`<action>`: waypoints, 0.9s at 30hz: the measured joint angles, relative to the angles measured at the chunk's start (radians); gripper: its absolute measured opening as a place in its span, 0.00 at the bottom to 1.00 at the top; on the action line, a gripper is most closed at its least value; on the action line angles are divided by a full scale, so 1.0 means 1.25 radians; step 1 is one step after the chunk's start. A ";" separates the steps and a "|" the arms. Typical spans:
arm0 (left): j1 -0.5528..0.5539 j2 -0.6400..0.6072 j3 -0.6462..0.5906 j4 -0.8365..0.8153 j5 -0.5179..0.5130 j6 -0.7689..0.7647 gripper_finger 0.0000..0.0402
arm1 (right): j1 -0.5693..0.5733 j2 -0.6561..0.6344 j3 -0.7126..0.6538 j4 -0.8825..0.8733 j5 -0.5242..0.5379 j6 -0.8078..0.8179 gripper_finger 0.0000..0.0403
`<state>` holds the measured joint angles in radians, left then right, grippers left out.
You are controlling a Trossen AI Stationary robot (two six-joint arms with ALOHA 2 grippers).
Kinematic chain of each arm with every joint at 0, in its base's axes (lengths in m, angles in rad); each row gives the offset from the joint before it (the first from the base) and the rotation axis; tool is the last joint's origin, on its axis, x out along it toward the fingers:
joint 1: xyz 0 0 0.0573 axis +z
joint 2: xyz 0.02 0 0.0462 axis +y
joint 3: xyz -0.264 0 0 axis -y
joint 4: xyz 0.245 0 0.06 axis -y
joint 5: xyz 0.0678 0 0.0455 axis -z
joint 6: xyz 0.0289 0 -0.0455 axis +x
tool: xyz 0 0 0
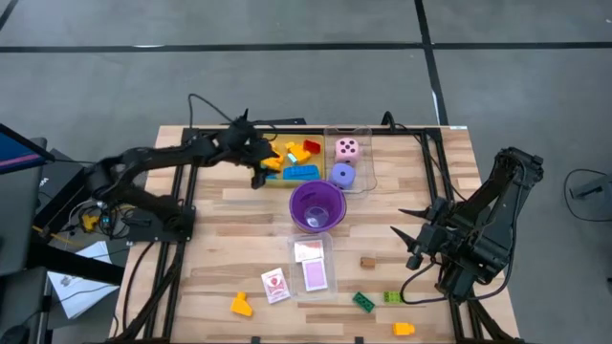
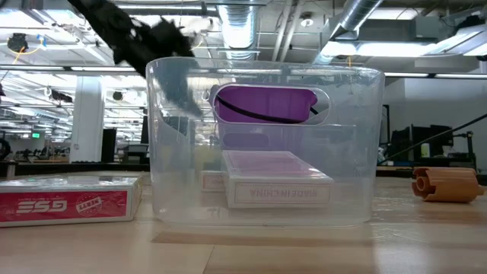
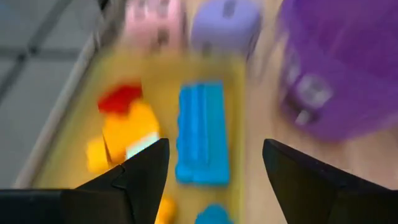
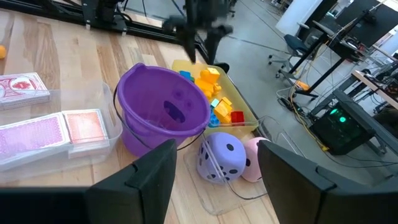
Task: Pick & Place Toys
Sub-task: Put the brown game piece into the yellow bin
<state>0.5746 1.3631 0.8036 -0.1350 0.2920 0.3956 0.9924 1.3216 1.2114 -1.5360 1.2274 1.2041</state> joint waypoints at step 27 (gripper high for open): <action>-0.192 -0.483 0.001 -0.120 0.004 -0.093 0.66 | 0.000 0.000 0.000 0.002 -0.022 -0.007 0.54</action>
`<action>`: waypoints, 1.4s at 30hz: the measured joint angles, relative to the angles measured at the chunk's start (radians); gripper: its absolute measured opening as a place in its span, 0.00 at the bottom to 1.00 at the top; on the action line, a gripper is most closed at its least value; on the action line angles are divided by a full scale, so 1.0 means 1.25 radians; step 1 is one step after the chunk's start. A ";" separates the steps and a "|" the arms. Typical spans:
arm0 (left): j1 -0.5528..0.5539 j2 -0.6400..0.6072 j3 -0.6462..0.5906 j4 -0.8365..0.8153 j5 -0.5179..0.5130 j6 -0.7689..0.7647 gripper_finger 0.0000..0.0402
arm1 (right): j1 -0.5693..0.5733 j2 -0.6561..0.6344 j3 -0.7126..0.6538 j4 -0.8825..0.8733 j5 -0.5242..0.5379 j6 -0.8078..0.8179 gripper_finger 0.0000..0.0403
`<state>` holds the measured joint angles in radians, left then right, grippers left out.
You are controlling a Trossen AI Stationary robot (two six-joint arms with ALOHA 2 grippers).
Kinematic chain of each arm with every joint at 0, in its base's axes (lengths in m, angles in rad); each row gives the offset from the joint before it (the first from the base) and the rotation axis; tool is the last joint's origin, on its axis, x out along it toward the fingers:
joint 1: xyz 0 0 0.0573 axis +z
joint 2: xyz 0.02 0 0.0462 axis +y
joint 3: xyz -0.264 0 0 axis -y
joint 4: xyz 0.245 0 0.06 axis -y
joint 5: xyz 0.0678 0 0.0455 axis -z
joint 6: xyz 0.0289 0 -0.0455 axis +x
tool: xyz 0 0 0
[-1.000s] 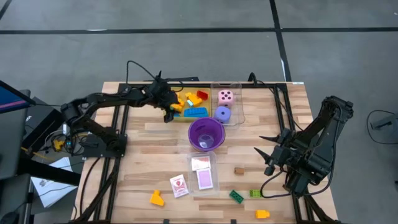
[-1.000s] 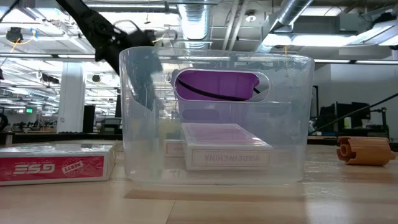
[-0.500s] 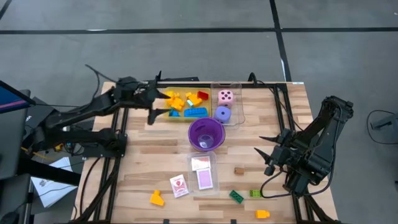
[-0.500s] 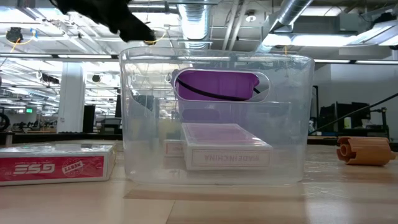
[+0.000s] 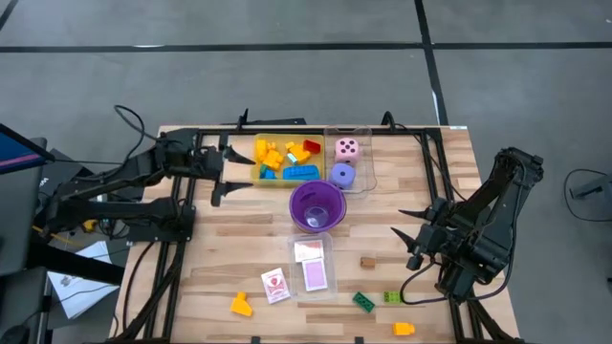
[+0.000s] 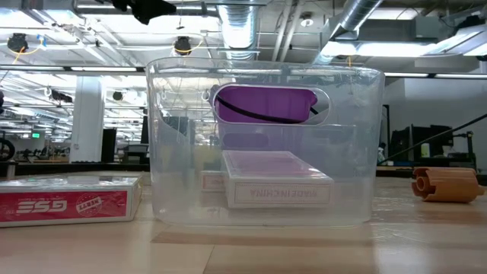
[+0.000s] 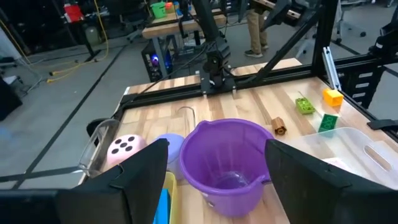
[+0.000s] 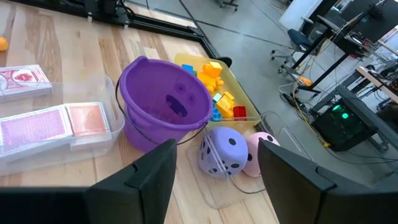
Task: Pick & Place Toys
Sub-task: Put the brown game piece into the yellow bin
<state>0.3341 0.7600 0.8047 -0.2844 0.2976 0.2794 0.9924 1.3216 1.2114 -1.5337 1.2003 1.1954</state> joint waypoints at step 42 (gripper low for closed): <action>-0.133 0.184 0.000 0.463 -0.049 0.030 0.66 | -0.266 0.000 -0.305 0.735 -0.495 -0.414 0.58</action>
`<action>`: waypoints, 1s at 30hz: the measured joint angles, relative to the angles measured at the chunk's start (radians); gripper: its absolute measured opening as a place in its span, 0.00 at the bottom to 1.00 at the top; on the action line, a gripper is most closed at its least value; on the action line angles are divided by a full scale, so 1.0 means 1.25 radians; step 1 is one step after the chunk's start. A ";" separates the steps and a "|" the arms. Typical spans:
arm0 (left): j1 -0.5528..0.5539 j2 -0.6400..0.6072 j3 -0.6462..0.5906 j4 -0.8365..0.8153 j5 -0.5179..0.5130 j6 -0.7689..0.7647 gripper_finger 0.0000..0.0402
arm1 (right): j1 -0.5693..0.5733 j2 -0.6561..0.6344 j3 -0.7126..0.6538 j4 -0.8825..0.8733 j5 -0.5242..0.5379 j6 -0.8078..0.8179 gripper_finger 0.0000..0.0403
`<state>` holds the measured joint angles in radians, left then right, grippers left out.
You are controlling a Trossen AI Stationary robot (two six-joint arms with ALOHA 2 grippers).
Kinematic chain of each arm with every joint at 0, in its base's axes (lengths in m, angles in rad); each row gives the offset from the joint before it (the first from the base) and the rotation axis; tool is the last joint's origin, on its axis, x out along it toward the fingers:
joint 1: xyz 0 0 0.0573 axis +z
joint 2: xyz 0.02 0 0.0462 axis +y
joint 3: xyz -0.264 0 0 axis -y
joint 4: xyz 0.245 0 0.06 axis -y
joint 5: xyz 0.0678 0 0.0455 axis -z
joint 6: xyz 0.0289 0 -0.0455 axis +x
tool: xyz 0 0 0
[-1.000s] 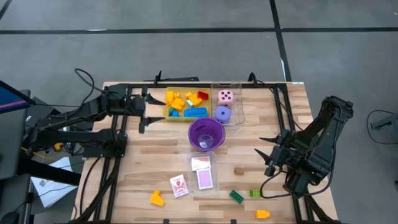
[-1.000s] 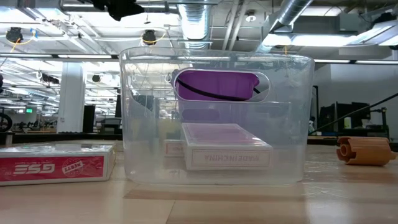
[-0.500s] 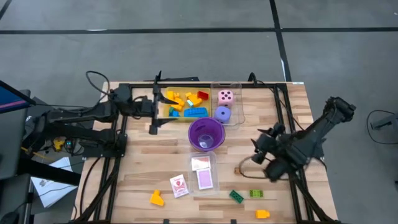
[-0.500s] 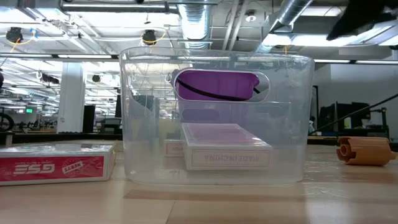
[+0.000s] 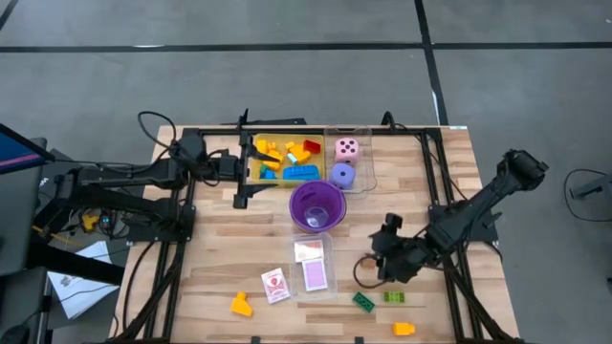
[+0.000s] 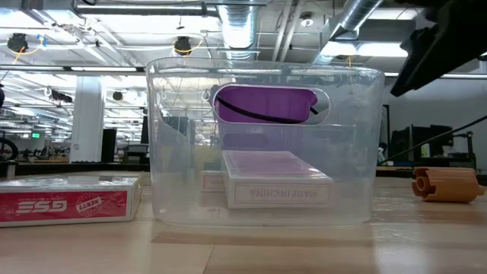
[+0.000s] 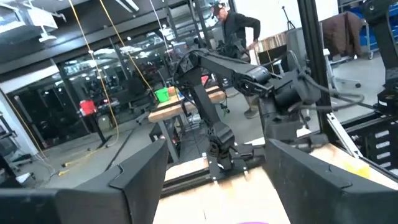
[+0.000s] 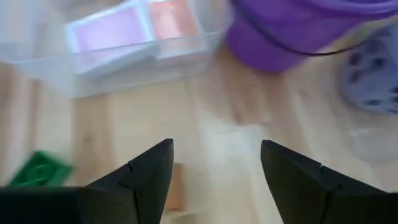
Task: Pick & Place Toys
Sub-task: Put the brown game piece into the yellow bin
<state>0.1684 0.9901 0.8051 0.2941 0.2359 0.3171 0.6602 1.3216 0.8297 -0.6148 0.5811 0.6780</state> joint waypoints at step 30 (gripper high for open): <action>0.000 0.000 0.000 -0.035 0.000 0.000 0.66 | -0.020 0.165 -0.108 0.226 -0.140 0.048 0.58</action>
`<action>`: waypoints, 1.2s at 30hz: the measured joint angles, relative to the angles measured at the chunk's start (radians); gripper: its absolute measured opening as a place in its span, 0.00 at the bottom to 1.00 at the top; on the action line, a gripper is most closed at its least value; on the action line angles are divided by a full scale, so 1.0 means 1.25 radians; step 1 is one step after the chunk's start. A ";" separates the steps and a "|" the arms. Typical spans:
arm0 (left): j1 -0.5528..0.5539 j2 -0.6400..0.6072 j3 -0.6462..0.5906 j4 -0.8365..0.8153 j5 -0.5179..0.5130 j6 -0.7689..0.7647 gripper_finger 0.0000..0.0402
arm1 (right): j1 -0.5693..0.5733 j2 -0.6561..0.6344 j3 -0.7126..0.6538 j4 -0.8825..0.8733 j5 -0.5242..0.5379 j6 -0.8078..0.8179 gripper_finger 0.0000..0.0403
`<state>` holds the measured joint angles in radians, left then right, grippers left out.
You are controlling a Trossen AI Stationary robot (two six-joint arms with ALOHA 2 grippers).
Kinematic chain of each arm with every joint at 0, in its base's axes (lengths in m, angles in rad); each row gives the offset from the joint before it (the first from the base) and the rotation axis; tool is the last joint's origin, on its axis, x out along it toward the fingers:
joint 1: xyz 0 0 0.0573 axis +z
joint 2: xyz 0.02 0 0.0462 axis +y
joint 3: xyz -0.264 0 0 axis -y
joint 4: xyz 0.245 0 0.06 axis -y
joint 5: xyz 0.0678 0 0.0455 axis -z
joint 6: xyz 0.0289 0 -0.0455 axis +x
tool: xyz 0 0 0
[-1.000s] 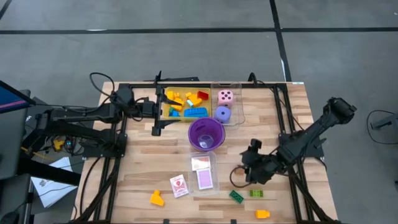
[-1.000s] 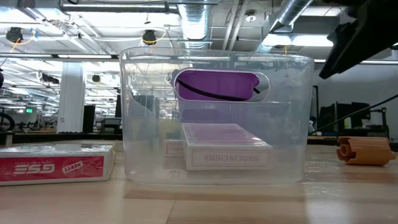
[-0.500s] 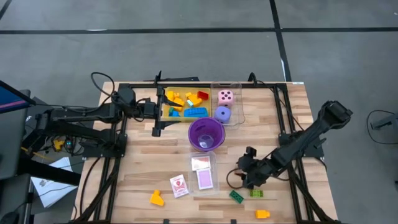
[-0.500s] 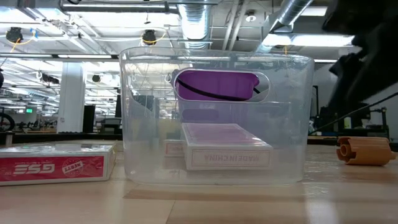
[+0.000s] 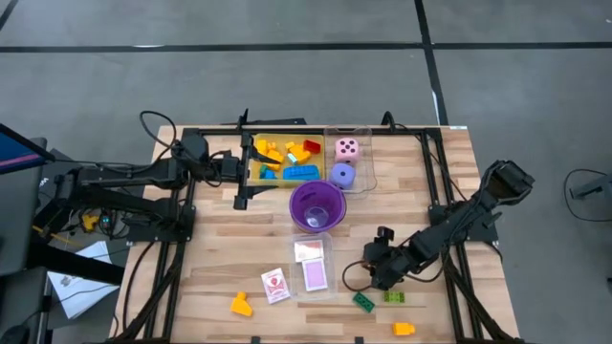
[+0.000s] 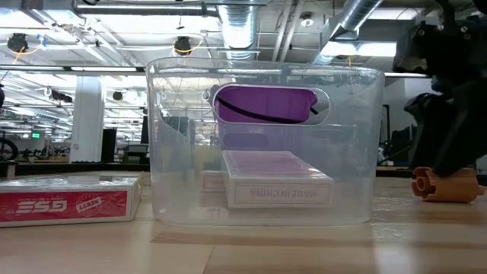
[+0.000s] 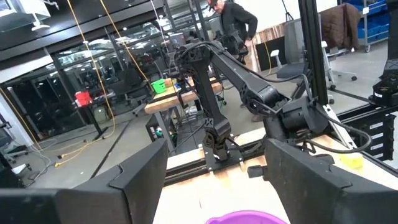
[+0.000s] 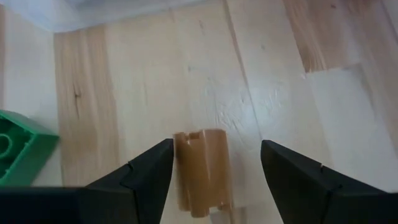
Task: Pick & Place Toys
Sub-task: Put the brown game piece into the yellow bin
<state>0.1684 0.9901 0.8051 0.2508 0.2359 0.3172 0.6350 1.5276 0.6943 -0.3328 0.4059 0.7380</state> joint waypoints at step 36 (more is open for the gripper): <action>0.000 0.000 0.000 -0.001 0.000 0.000 0.66 | 0.005 -0.001 -0.062 0.088 -0.047 0.051 0.36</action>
<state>0.1684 0.9901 0.8047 0.2497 0.2361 0.3168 0.6411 1.5269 0.6170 -0.2232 0.3477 0.8022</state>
